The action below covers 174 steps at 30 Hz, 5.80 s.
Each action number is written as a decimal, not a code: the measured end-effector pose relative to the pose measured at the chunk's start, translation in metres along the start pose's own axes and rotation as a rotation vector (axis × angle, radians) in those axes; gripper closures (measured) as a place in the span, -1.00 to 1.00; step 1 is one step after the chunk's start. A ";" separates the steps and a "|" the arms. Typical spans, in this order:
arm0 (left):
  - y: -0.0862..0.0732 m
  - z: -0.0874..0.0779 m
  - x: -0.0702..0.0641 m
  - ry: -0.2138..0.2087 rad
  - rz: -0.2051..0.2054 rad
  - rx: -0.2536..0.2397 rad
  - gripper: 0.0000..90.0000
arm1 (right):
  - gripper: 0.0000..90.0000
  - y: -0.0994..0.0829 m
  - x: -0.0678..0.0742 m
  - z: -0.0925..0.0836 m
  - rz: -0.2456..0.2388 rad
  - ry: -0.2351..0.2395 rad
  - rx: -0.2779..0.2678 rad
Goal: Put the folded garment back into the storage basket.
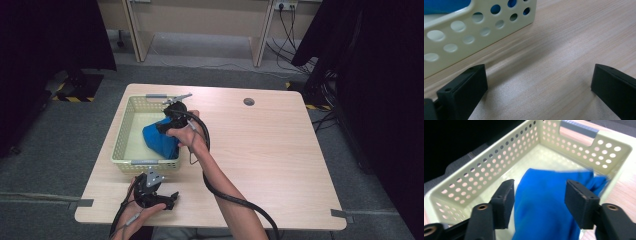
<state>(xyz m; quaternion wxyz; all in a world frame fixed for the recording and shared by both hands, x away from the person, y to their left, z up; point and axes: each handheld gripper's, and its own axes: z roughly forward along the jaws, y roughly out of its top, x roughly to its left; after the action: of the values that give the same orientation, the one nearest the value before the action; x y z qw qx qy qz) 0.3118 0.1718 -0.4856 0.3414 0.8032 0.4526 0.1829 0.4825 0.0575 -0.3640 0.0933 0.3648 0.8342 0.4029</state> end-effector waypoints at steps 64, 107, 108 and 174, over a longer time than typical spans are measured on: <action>0.000 0.000 0.000 0.004 -0.005 0.000 -1.00 | -0.69 -0.110 -0.096 -0.080 0.000 -0.068 -0.026; 0.000 0.000 0.000 0.005 -0.006 0.000 -1.00 | -0.78 -0.201 -0.125 -0.091 0.107 -0.111 0.010; 0.000 0.000 0.000 0.005 -0.006 0.000 -1.00 | -0.78 -0.202 -0.124 -0.092 0.104 -0.111 0.015; 0.001 0.001 0.001 0.010 -0.010 0.001 -1.00 | -0.98 -0.258 -0.100 -0.135 0.026 -0.219 0.085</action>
<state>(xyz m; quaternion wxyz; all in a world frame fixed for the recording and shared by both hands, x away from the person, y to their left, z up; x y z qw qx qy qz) 0.3129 0.1717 -0.4856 0.3399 0.8002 0.4581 0.1851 0.3558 -0.1978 -0.4799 0.1632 0.4209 0.8305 0.3262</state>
